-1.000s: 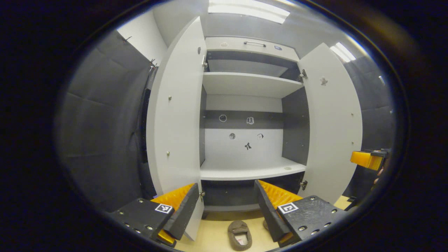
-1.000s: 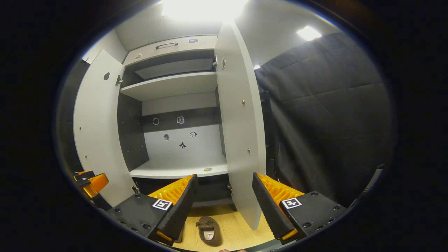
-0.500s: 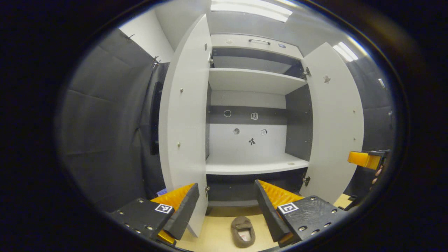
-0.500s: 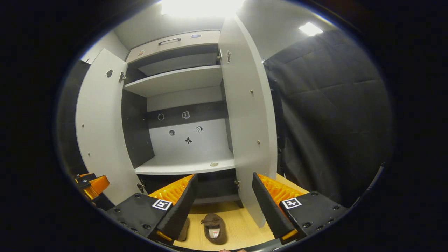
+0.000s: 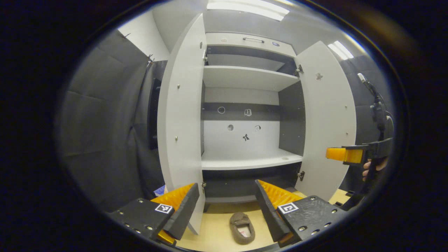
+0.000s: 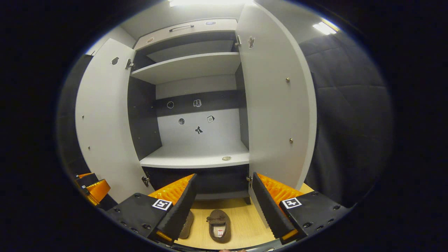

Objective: Grab one shoe with the right hand and put it into the shoe cabinet, grab the other shoe with the left hand and put it into the shoe cabinet; then close the right door with the right hand and the left door with the left hand.

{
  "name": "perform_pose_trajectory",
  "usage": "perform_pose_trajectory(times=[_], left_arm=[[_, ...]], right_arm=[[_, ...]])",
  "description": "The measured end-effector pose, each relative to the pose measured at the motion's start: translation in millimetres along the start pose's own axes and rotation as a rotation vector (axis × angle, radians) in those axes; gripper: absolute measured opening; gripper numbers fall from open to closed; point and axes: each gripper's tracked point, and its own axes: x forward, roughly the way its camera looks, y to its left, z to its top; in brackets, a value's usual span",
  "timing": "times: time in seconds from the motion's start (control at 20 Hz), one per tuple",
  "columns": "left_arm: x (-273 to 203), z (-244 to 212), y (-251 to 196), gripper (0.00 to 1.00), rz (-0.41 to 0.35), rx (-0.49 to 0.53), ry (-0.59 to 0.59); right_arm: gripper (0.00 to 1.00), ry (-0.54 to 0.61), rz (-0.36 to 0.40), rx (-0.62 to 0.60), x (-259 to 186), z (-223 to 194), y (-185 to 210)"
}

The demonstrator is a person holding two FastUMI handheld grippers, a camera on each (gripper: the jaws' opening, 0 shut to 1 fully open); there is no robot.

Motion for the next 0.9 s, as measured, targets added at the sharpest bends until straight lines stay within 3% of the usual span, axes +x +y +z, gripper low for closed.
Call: perform_pose_trajectory(times=[0.1,0.15,0.3,0.5,0.6,0.8,0.9], left_arm=[[-1.4,1.0,0.2,0.96,-0.006,-0.007,0.003],[-2.7,1.3,2.4,0.92,-0.003,-0.012,0.005],[-2.1,0.1,4.9,0.96,0.0,-0.023,0.016],[12.0,-7.1,-1.3,0.93,-0.005,-0.021,0.048],[20.8,-9.7,-5.9,0.93,-0.006,-0.019,0.064],[38.5,-15.1,-11.8,0.96,0.001,-0.017,0.111],[45.7,-16.5,-13.2,0.92,0.009,-0.007,0.128]], right_arm=[[0.98,0.044,0.014,0.005,7.8,-5.7,8.3],[0.98,0.073,0.038,0.01,11.3,-10.5,15.9],[0.98,0.143,0.077,0.009,24.3,-27.2,30.0],[0.98,0.247,0.103,0.0,42.0,-58.5,39.7],[0.98,0.299,0.166,0.03,52.6,-73.5,53.5],[0.98,0.408,0.203,0.053,69.9,-119.9,57.3],[0.98,0.473,0.223,0.056,75.8,-145.9,60.4]])
